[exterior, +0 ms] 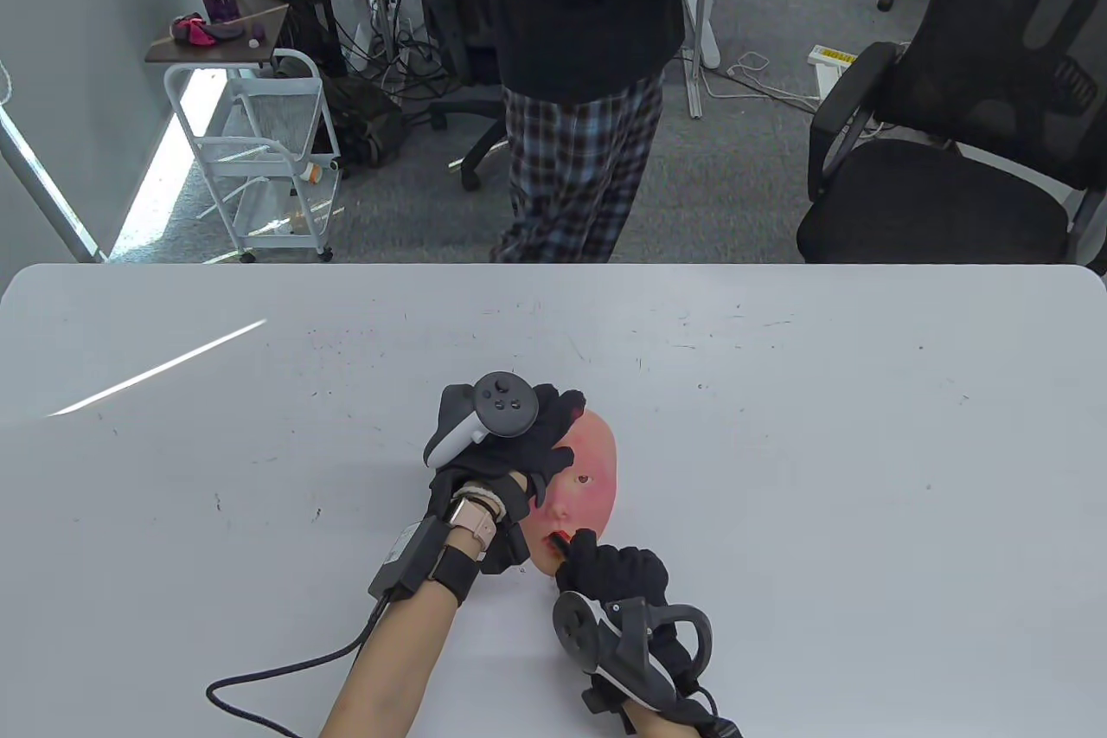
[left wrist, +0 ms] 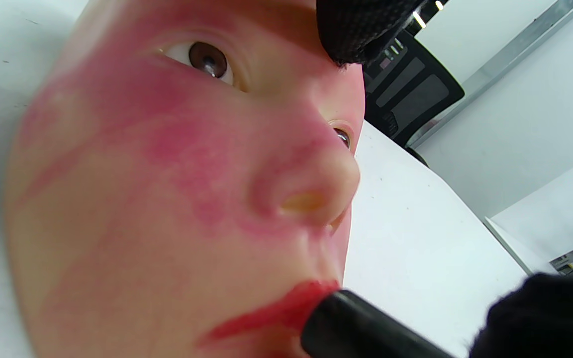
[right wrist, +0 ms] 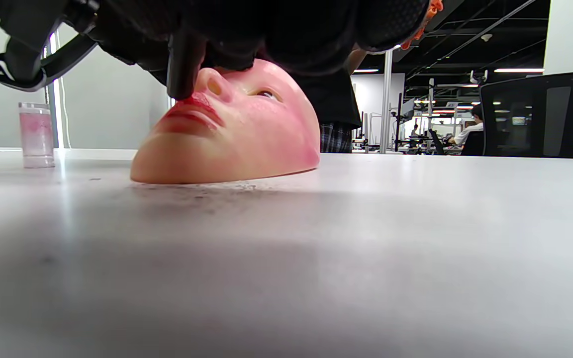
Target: Apply lipstick on mannequin lips
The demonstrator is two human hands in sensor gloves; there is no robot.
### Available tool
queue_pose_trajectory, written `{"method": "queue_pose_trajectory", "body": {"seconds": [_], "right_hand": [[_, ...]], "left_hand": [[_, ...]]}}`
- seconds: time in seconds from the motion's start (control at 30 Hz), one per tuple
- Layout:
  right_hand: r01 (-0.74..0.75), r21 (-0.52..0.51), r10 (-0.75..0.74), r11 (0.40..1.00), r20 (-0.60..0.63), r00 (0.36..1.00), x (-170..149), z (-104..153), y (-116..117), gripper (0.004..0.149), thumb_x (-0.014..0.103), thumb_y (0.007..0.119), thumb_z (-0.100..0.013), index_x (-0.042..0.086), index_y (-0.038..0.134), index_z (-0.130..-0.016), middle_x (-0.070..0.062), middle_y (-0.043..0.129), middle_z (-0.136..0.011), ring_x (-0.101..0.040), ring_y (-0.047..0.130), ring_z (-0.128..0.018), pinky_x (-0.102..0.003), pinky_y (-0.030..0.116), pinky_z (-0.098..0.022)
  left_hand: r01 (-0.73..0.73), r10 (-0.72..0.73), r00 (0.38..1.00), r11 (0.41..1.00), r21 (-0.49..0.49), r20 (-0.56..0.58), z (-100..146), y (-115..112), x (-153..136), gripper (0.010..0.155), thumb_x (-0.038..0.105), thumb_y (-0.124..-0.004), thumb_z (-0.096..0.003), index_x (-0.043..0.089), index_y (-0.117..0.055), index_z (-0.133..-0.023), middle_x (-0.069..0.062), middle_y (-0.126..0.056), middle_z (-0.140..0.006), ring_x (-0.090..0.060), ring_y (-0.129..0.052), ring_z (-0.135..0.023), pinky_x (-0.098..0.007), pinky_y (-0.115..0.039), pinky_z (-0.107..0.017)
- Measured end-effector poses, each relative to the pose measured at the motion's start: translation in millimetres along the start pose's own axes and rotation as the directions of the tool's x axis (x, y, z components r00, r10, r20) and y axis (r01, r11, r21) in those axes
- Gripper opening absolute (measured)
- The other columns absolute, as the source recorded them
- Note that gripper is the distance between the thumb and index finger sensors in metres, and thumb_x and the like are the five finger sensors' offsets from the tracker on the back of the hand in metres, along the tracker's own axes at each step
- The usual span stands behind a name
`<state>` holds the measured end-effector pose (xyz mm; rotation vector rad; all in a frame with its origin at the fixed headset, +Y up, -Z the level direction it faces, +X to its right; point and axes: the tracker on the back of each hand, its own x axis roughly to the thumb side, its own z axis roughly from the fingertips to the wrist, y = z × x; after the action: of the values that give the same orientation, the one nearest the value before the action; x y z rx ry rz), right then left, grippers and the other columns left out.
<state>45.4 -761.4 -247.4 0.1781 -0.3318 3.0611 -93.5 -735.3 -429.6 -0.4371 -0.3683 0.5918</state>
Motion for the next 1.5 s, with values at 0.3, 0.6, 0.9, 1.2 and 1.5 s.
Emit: {"method": "queue_pose_trajectory", "body": {"seconds": [0.3, 0.6, 0.9, 1.2, 1.5], "right_hand": [[-0.002, 0.027, 0.002, 1.0, 0.013, 1.0, -0.7, 0.0, 1.0, 0.053, 0.045, 0.071, -0.046, 0.013, 0.079, -0.087, 0.005, 0.089, -0.044, -0.019, 0.089, -0.043, -0.051, 0.071, -0.056], [0.007, 0.042, -0.006, 0.999, -0.032, 0.999, -6.6, -0.2, 0.8, 0.053, 0.045, 0.071, -0.046, 0.011, 0.08, -0.086, 0.004, 0.09, -0.042, -0.019, 0.089, -0.042, -0.052, 0.071, -0.056], [0.005, 0.042, -0.002, 0.999, -0.06, 0.998, -9.7, -1.1, 0.4, 0.053, 0.044, 0.072, -0.046, 0.011, 0.081, -0.086, 0.004, 0.09, -0.042, -0.02, 0.089, -0.042, -0.052, 0.071, -0.055], [0.055, 0.031, -0.053, 0.998, -0.063, 0.997, -11.5, -3.2, 0.0, 0.053, 0.045, 0.071, -0.046, 0.012, 0.08, -0.087, 0.004, 0.09, -0.043, -0.019, 0.089, -0.042, -0.052, 0.071, -0.056], [0.06, 0.047, -0.057, 0.997, -0.061, 0.996, -13.6, -2.8, -1.0, 0.053, 0.046, 0.07, -0.047, 0.013, 0.079, -0.088, 0.005, 0.089, -0.045, -0.019, 0.089, -0.044, -0.052, 0.07, -0.057]], "left_hand": [[-0.002, 0.002, 1.0, 1.0, -0.003, 0.002, 0.0, 0.2, -0.4, 0.073, 0.036, -0.074, -0.0542, 0.041, -0.034, -0.115, -0.002, -0.018, -0.122, -0.032, -0.015, -0.11, -0.059, -0.025, -0.081], [-0.003, 0.003, 1.0, 1.0, 0.0, 0.003, -0.1, -0.1, -0.8, 0.073, 0.036, -0.073, -0.0544, 0.041, -0.034, -0.116, -0.002, -0.017, -0.122, -0.032, -0.015, -0.11, -0.059, -0.025, -0.081], [-0.003, 0.003, 1.0, 1.0, -0.001, 0.003, 0.1, -0.1, -1.2, 0.073, 0.036, -0.073, -0.0543, 0.041, -0.034, -0.115, -0.002, -0.017, -0.122, -0.032, -0.015, -0.11, -0.059, -0.025, -0.081], [-0.006, 0.006, 1.0, 1.0, 0.0, 0.005, 0.2, -0.3, -1.5, 0.073, 0.036, -0.074, -0.054, 0.042, -0.034, -0.115, -0.002, -0.017, -0.122, -0.032, -0.015, -0.11, -0.059, -0.025, -0.081], [-0.008, 0.008, 1.0, 1.0, 0.0, 0.007, 0.2, -0.5, -2.2, 0.073, 0.036, -0.073, -0.0547, 0.041, -0.033, -0.116, -0.002, -0.017, -0.122, -0.032, -0.015, -0.11, -0.058, -0.025, -0.081]]}}
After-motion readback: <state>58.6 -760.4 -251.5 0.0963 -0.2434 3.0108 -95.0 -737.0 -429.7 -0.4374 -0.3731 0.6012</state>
